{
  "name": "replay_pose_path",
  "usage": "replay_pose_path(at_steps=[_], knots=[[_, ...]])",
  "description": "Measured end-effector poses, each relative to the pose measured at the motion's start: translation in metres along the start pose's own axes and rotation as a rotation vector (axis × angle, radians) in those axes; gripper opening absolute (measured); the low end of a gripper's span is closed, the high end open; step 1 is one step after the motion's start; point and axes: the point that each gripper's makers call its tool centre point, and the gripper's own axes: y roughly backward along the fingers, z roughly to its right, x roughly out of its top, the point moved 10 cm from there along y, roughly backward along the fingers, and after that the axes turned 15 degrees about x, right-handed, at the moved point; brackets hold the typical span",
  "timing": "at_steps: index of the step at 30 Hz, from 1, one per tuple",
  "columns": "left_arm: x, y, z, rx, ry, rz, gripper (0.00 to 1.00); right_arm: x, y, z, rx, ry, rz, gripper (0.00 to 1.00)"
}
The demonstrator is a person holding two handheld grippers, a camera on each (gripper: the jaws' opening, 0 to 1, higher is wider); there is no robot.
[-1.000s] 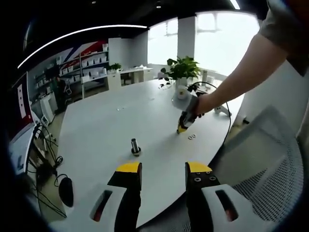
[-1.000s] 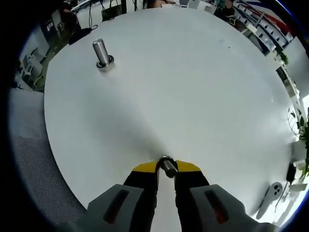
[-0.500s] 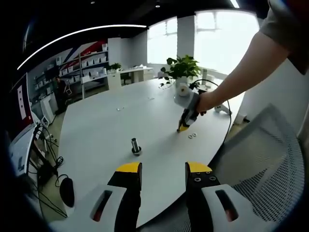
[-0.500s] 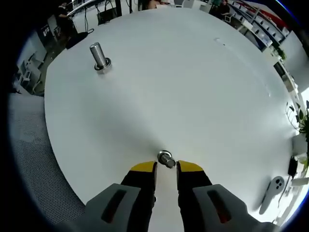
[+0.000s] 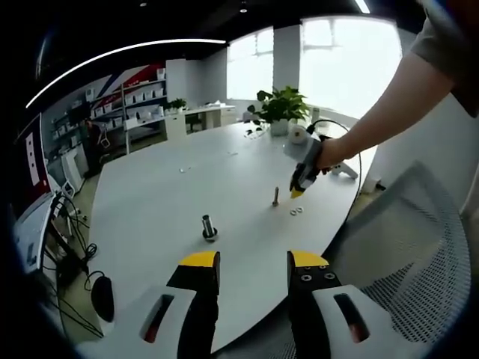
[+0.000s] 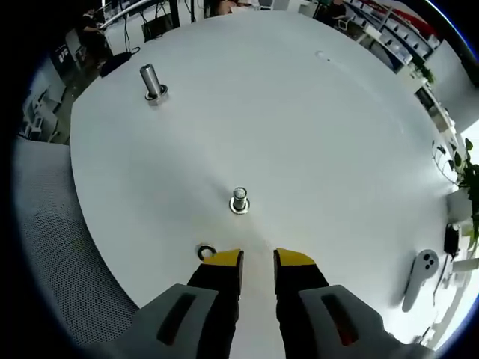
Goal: Place the washer onto the threaded stud by aligning its center hole with the stud, sliding it down to the base, and recovering from edge contact or off-axis alignment until the washer reaches the visible bottom stop.
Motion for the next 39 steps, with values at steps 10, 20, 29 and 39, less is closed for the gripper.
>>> replay_pose_path(at_steps=[10, 20, 29, 39], knots=[[0.0, 0.0, 0.0, -0.007, 0.003, -0.002, 0.34, -0.008, -0.001, -0.005, 0.028, 0.013, -0.023, 0.18], [-0.001, -0.001, 0.001, -0.013, -0.006, -0.008, 0.35, -0.013, -0.014, -0.009, 0.104, 0.067, -0.068, 0.19], [-0.002, -0.001, 0.002, -0.016, -0.016, -0.021, 0.35, -0.017, -0.025, -0.007, 0.115, 0.072, -0.091, 0.21], [-0.002, -0.001, 0.001, -0.009, -0.013, -0.022, 0.35, -0.019, -0.032, -0.005, 0.115, 0.059, -0.074, 0.19]])
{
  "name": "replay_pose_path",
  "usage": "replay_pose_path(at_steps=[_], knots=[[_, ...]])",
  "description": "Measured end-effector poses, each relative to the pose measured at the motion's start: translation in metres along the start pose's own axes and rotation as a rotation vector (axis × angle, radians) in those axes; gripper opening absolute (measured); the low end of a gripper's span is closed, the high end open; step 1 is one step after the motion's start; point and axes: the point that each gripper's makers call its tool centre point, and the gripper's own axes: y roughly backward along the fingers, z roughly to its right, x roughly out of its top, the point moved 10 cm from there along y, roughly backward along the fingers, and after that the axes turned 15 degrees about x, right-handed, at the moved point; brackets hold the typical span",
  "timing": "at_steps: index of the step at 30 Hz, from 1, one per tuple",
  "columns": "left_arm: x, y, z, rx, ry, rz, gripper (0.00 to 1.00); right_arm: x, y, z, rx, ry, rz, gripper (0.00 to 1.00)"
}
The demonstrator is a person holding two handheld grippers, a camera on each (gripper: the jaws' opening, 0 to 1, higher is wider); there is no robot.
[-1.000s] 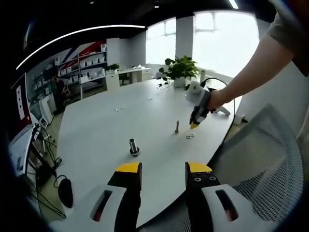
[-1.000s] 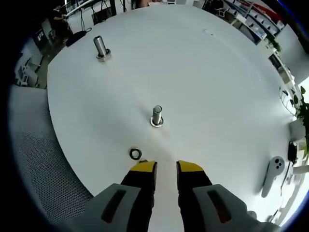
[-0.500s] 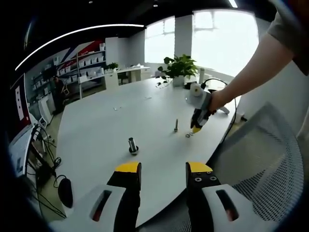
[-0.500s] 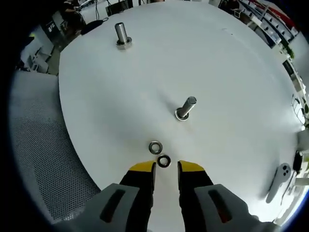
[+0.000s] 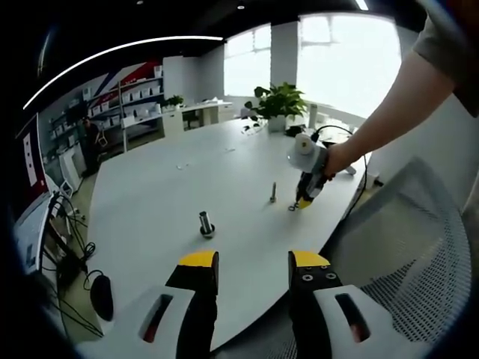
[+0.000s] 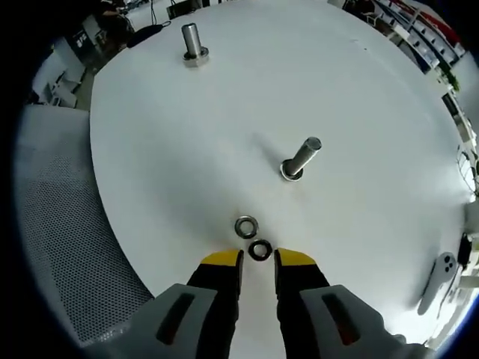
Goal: Place the washer onto the threaded stud by aligning its center hole with the stud, sliding it down to the base, and recovering from edge contact or off-axis alignment until the washer reaches the visible bottom stop.
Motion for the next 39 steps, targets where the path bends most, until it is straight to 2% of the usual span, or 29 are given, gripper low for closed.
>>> replay_pose_path(at_steps=[4, 7, 11, 14, 17, 24, 34, 39], knots=[[0.0, 0.0, -0.001, 0.006, 0.003, 0.001, 0.35, 0.002, -0.001, -0.001, 0.007, 0.002, -0.001, 0.18], [0.0, 0.0, 0.0, 0.008, 0.001, 0.0, 0.35, 0.004, 0.0, 0.001, 0.02, -0.041, -0.008, 0.18], [0.0, 0.0, 0.0, 0.008, 0.0, 0.002, 0.35, 0.009, -0.001, 0.002, 0.04, 0.049, -0.101, 0.18], [0.0, 0.0, 0.0, 0.01, -0.001, 0.0, 0.35, 0.012, -0.003, 0.0, 0.035, 0.065, -0.126, 0.19], [0.0, 0.0, -0.001, 0.012, -0.001, 0.0, 0.35, 0.012, -0.003, 0.0, 0.035, 0.046, -0.126, 0.18], [0.0, 0.0, -0.001, 0.015, 0.007, 0.002, 0.35, 0.016, -0.004, -0.001, 0.023, 0.061, -0.16, 0.16], [0.0, 0.0, 0.0, 0.007, 0.005, 0.001, 0.35, 0.025, -0.006, -0.003, -0.002, 0.041, -0.258, 0.14], [0.0, 0.0, -0.001, 0.007, 0.009, 0.003, 0.35, 0.024, -0.006, -0.002, -0.012, 0.003, -0.254, 0.14]])
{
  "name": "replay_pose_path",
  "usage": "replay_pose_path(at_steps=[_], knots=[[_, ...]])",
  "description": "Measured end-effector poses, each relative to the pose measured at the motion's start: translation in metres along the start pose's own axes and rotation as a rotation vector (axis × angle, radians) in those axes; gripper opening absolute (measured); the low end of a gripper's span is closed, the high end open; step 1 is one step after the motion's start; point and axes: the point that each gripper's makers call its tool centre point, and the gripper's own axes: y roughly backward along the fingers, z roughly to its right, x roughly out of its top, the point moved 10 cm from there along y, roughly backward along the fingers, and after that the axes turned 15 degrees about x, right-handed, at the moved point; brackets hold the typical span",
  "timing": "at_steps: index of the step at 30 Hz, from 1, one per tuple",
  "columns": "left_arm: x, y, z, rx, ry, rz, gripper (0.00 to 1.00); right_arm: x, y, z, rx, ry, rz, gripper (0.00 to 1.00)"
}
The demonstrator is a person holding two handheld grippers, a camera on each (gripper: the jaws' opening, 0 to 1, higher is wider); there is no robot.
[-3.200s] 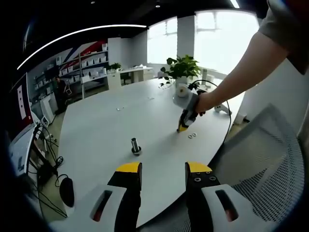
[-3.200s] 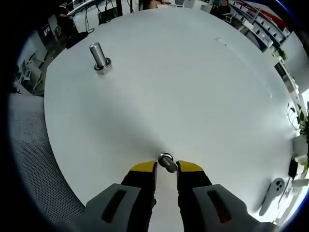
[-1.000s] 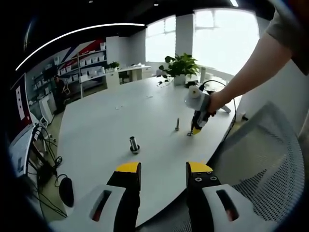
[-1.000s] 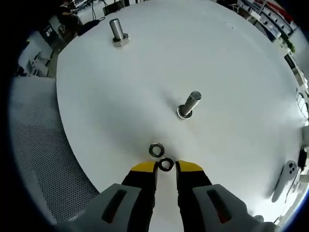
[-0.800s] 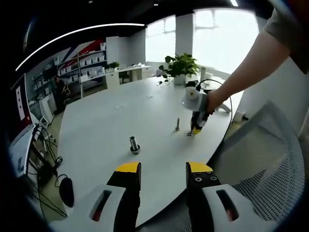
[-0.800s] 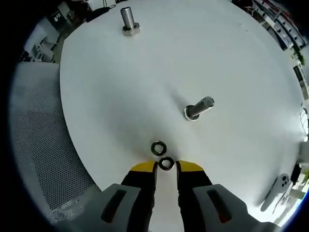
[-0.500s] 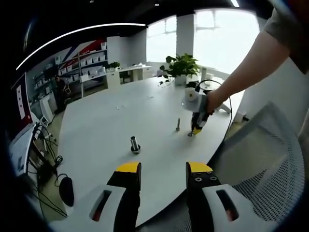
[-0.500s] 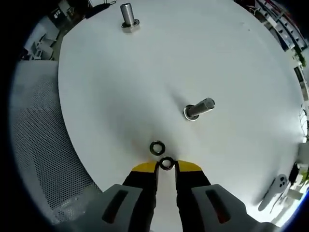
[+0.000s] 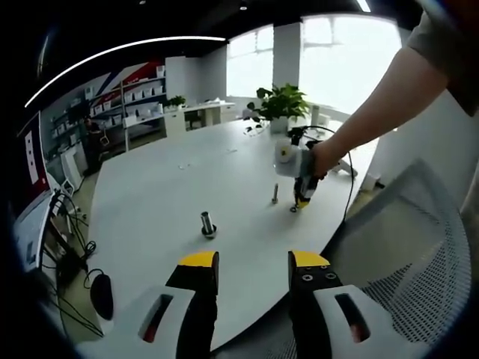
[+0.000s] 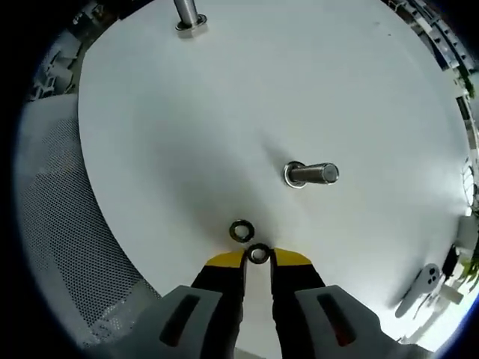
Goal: Place the washer onto the threaded stud by aligning its center hole with the stud, sliding it down to the base, and recovering from edge contact or off-axis alignment until the washer reaches the visible bottom stop.
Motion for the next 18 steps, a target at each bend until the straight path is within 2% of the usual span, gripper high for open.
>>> replay_pose_path(at_steps=[8, 18], knots=[[0.001, 0.0, 0.001, -0.007, -0.006, 0.001, 0.35, -0.004, 0.0, -0.003, -0.035, -0.038, 0.049, 0.14], [0.001, 0.0, -0.001, -0.002, 0.002, 0.014, 0.35, -0.023, -0.002, -0.005, -0.055, -0.15, 0.251, 0.14]])
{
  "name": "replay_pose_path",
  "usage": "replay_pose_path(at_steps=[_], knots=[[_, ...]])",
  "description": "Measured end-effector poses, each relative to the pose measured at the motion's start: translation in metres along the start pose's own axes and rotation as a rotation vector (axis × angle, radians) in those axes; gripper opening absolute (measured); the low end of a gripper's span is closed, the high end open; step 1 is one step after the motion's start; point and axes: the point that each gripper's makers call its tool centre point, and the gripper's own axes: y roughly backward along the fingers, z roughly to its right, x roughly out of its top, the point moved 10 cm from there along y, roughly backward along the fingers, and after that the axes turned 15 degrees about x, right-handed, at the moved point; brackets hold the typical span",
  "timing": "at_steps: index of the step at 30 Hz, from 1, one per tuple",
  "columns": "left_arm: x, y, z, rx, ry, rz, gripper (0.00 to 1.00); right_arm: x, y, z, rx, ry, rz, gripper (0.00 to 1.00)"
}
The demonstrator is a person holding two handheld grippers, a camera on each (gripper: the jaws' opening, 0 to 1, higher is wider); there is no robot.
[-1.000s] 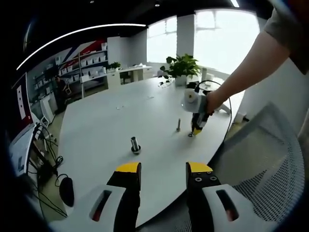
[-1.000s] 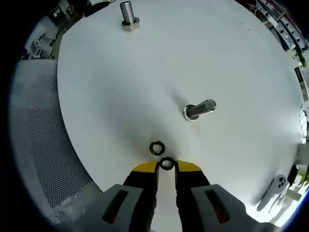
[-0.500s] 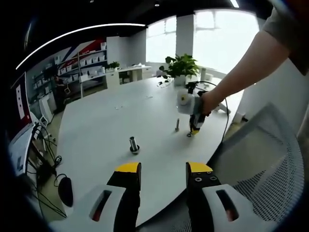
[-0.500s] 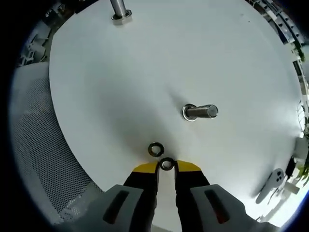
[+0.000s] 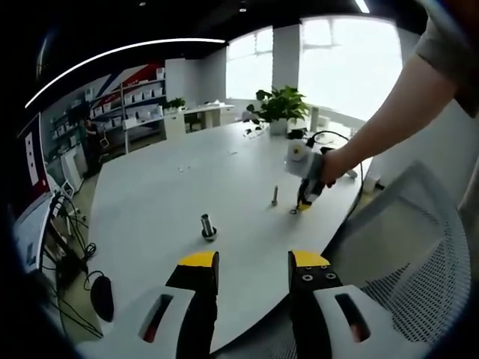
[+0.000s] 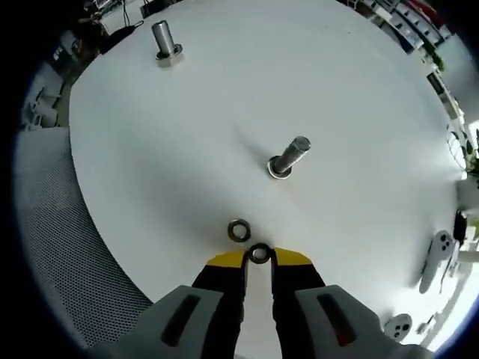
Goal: Place the washer onto the threaded stud by aligning its center hole with the stud, sliding it down to the base, and recovering from edge contact or off-axis alignment until the washer reaches the visible bottom stop.
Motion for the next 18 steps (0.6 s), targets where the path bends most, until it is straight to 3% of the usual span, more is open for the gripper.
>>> replay_pose_path(at_steps=[10, 14, 18], knots=[[-0.0001, 0.0, 0.0011, -0.004, -0.005, 0.003, 0.35, -0.002, -0.0019, -0.0025, -0.031, 0.002, 0.026, 0.14], [0.0001, 0.0002, 0.0008, -0.001, -0.005, 0.005, 0.36, -0.0043, -0.0008, -0.0026, -0.03, -0.034, 0.054, 0.14], [0.0002, 0.0003, 0.0003, -0.001, 0.001, 0.008, 0.36, -0.0046, -0.001, -0.0044, -0.044, 0.009, 0.059, 0.14]])
